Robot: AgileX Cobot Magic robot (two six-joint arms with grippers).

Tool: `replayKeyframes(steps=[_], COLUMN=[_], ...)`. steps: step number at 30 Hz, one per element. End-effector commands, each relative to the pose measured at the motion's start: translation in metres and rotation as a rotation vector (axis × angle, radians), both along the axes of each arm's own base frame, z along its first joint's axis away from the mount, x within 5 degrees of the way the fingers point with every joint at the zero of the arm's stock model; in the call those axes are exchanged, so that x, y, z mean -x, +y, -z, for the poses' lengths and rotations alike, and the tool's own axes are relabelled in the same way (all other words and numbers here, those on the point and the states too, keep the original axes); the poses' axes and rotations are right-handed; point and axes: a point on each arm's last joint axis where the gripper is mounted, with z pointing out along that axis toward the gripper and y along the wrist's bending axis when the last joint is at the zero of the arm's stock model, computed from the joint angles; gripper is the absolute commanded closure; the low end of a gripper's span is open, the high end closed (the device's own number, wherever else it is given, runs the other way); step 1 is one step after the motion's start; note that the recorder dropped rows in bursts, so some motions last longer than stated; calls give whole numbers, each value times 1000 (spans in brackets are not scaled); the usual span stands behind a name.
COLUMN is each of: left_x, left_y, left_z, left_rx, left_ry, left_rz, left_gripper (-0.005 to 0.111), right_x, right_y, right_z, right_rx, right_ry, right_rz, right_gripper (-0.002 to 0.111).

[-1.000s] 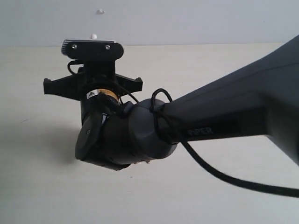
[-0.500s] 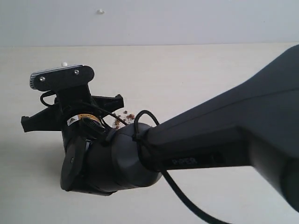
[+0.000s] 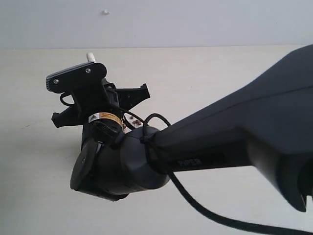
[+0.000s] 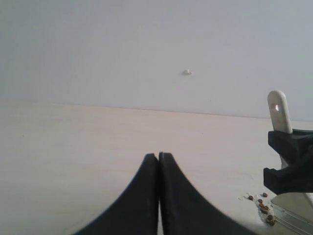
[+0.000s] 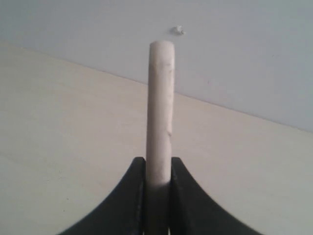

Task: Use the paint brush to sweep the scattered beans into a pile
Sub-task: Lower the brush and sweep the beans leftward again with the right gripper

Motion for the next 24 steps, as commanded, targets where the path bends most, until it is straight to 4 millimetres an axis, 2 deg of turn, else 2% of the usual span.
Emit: replayKeyframes(steps=[1,4,6,7,10,14,18,22,24], left_x=[0,0,0,0,0,0,0,0,0], left_y=[0,0,0,0,0,0,0,0,0], left_z=[1,1,1,1,1,1,1,1,1], left_rx=[0,0,0,0,0,0,0,0,0], left_ry=[-4,-4,-4,-4,-4,-4,-4,-4,-4], left_rz=[6,6,6,6,6,6,6,6,6], left_gripper=[107,107,107,107,107,107,107,107,107], right_x=[8,17,22,24,27,30,44,53,50], right_y=[7,10,6,2,-20,-67,-106,-131,-141], right_z=[-26,-53,-69,-71,-79,-81,-78,-85,-87], right_rx=[-30,-56,-52,-41,-14,-30,-23,-86,-135], right_ry=[-14,3,-7,-2,-3,13,-37,-43,-30], right_rz=[-88,-209,-292,-328,-410,-524,-842,-1275,-1386], right_gripper=[108,108,108,108,108,108,108,108,108])
